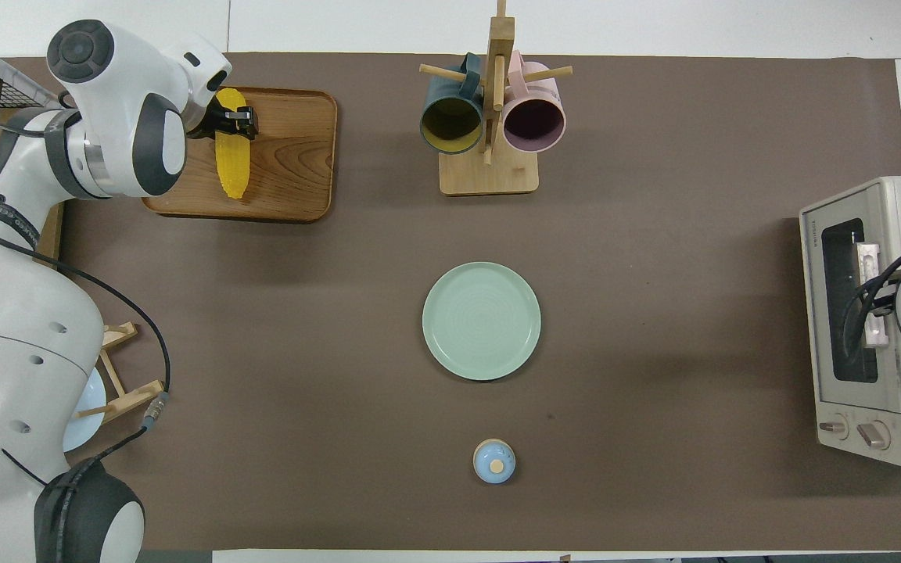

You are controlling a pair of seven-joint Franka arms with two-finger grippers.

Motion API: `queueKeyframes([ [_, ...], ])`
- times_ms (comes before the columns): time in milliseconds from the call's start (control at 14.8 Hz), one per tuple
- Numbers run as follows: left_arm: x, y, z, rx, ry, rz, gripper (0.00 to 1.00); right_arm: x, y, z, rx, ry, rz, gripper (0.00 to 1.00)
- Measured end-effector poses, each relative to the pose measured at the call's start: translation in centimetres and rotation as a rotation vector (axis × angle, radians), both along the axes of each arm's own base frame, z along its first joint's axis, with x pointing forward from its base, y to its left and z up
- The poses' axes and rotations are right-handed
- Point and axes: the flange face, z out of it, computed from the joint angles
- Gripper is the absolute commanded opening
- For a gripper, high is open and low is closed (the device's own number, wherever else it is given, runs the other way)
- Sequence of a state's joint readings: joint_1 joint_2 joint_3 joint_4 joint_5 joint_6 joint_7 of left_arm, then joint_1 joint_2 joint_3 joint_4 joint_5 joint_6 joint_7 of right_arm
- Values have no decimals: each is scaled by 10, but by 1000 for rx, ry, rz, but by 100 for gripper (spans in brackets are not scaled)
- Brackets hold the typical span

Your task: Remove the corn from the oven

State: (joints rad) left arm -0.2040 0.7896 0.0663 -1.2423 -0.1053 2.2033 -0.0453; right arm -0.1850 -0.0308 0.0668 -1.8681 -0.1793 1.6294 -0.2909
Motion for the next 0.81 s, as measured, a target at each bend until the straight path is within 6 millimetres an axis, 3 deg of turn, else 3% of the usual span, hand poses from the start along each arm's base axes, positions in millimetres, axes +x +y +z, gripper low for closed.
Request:
queueKeyframes([
  [68, 1, 0, -1, 1, -1, -4, 12, 0, 4, 14, 22, -12, -6, 63],
  [135, 1, 0, -1, 2, -1, -12, 99, 0, 8, 27, 52, -28, -15, 100],
  [271, 1, 0, -1, 4, -1, -22, 100, -2, 14, 46, 101, -59, -28, 100],
  [474, 1, 1, 10, 4, -3, -23, 100, -4, 18, 54, 115, -75, -26, 100],
  [609, -4, 4, 32, 5, 19, -23, 100, -4, 21, 56, 127, -83, -25, 100],
  [812, -19, 12, 84, 7, 66, -18, 100, -2, 29, 60, 188, -97, -33, 100],
])
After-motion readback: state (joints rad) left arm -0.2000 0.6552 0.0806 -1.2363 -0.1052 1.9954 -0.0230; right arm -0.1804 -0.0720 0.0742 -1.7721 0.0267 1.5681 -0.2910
